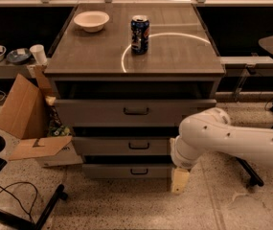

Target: Open middle drawer

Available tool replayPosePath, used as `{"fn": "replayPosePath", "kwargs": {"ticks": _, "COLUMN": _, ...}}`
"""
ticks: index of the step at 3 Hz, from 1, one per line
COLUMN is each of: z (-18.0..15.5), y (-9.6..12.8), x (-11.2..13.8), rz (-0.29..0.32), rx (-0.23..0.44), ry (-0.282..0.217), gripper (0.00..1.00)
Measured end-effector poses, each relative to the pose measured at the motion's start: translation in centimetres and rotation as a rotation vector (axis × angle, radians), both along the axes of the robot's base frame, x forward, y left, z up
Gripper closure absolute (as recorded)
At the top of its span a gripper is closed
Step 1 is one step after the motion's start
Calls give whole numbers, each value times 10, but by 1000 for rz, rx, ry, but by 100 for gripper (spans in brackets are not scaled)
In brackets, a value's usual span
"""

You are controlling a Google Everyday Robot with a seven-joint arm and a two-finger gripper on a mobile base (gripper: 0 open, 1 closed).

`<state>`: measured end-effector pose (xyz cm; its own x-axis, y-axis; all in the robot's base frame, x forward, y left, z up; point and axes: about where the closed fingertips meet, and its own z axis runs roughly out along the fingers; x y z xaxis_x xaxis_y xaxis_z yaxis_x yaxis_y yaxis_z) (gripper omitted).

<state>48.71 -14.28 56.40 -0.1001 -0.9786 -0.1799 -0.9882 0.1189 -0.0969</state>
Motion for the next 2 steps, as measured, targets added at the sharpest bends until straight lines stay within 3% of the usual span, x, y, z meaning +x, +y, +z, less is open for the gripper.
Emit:
{"fn": "replayPosePath", "kwargs": {"ticks": 1, "z": -42, "y": 6, "x": 19, "rz": 10, "rx": 34, "ry": -18, "gripper": 0}}
{"fn": "replayPosePath", "kwargs": {"ticks": 2, "z": -74, "y": 6, "x": 51, "rz": 9, "rx": 19, "ry": -55, "gripper": 0}}
